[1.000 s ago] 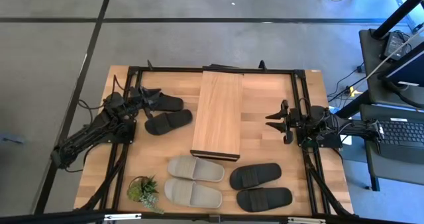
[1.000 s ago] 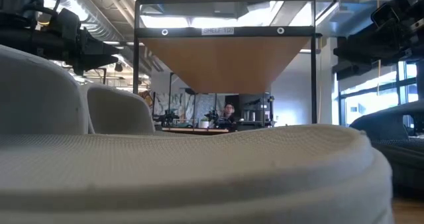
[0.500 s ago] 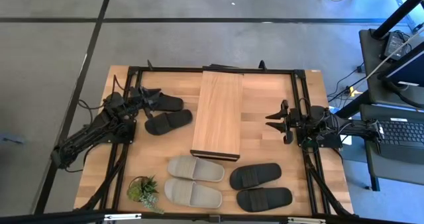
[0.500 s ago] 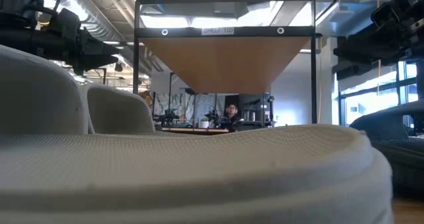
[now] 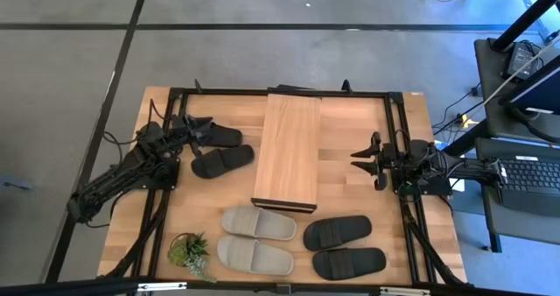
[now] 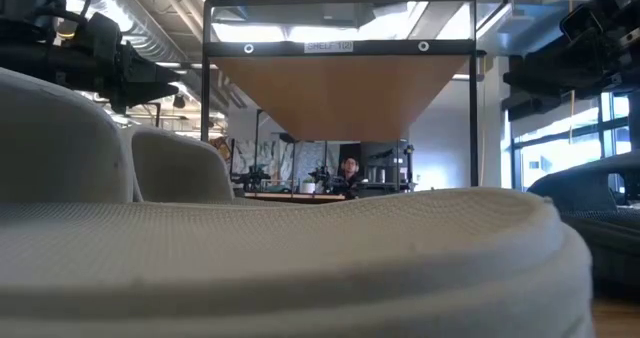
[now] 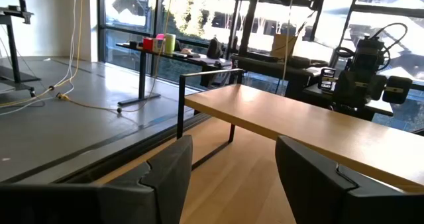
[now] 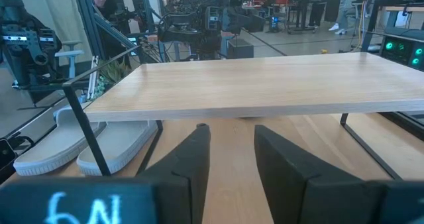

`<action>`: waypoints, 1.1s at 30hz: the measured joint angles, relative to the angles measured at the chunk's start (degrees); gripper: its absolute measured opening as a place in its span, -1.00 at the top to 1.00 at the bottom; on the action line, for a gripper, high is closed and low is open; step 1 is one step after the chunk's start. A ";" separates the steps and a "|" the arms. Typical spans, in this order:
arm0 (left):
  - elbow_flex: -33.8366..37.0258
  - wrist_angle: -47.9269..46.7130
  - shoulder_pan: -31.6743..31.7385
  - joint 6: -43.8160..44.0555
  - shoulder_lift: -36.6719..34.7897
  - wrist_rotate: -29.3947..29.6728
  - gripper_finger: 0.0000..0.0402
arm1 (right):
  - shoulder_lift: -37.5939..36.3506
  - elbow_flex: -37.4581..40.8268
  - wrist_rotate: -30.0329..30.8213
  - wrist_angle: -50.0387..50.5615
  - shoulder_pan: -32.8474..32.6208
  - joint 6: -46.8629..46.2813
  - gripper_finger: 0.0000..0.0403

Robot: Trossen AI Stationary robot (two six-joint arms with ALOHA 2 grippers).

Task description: Pick and place slides into the shelf

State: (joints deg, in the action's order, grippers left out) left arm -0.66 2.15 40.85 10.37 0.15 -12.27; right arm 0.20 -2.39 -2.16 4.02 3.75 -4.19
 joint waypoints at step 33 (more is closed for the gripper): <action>-0.01 0.00 0.01 0.00 -0.01 0.00 -0.03 | -0.02 0.02 -0.01 -0.01 0.00 -4.41 0.40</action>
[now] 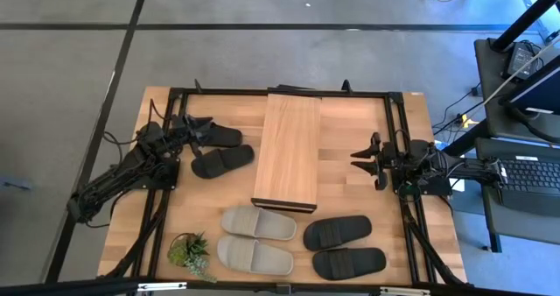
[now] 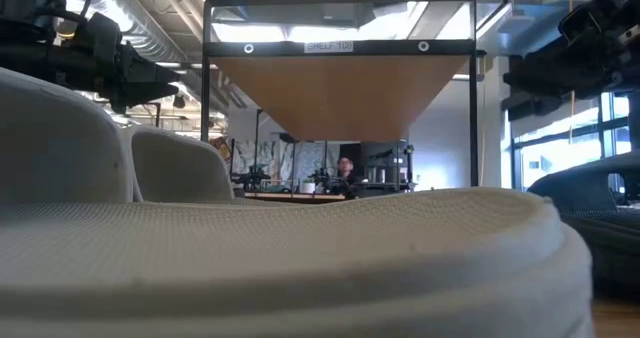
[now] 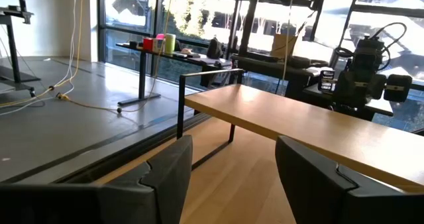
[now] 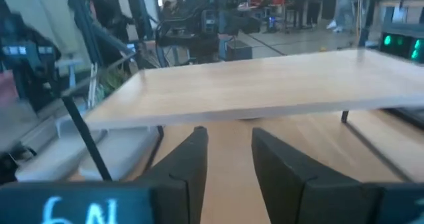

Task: Pick and place slides into the shelf
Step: Put the top right black slide under the shelf

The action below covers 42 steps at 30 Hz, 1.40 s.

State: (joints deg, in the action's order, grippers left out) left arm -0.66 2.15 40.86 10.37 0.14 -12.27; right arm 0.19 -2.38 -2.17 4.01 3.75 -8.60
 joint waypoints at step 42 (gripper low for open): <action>0.02 0.48 0.00 -0.46 0.02 4.74 -0.03 | 2.66 -1.04 -3.47 -2.91 -0.07 -4.88 0.40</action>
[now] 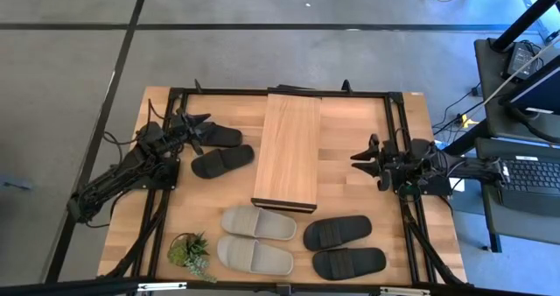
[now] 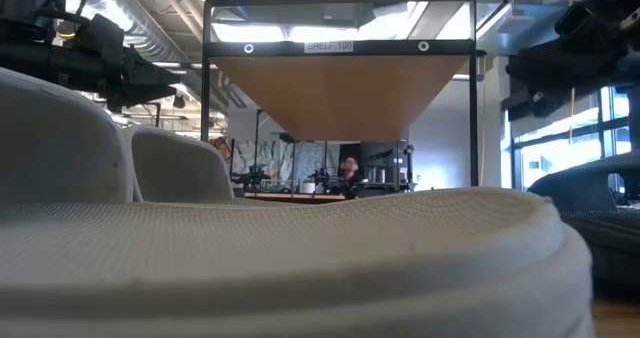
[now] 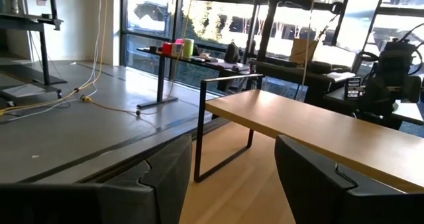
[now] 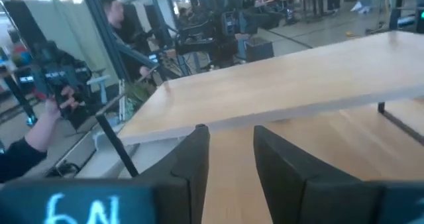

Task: Pick and place slides into the shelf
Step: Put the top right black slide under the shelf

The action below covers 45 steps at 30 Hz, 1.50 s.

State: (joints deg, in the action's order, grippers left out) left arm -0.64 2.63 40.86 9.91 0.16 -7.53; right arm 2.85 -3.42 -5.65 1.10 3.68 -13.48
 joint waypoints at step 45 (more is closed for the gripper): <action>0.00 -0.69 0.00 -2.86 -0.01 2.23 -0.03 | 69.41 -30.03 12.78 15.58 -38.58 -12.94 0.40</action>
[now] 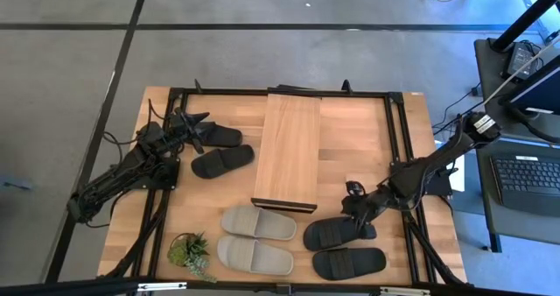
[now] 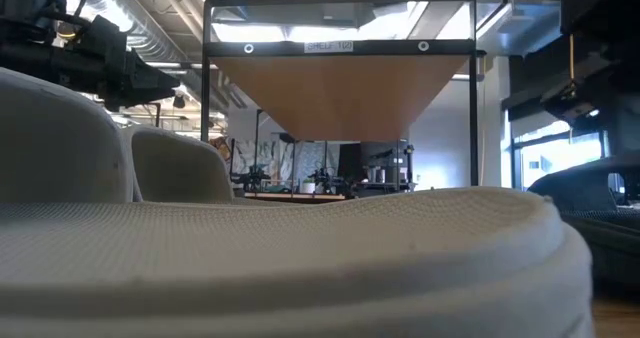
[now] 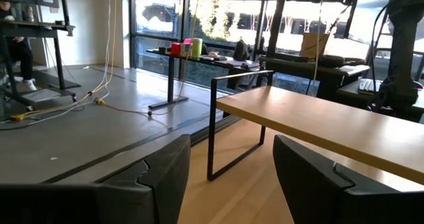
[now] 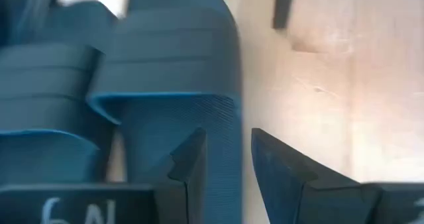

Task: Pick and place slides into the shelf
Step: Put the top right black slide under the shelf

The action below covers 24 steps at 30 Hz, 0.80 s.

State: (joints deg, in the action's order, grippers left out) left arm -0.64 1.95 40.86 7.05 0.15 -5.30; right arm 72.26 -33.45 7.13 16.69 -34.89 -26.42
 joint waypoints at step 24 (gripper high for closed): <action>0.00 -0.01 -0.01 -0.04 0.01 -0.02 -0.03 | 8.32 0.02 5.49 -8.60 -0.02 12.30 0.40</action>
State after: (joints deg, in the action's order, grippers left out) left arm -0.64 1.93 40.85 7.01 0.16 -5.32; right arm 80.58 -33.43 12.62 8.09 -34.92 -14.12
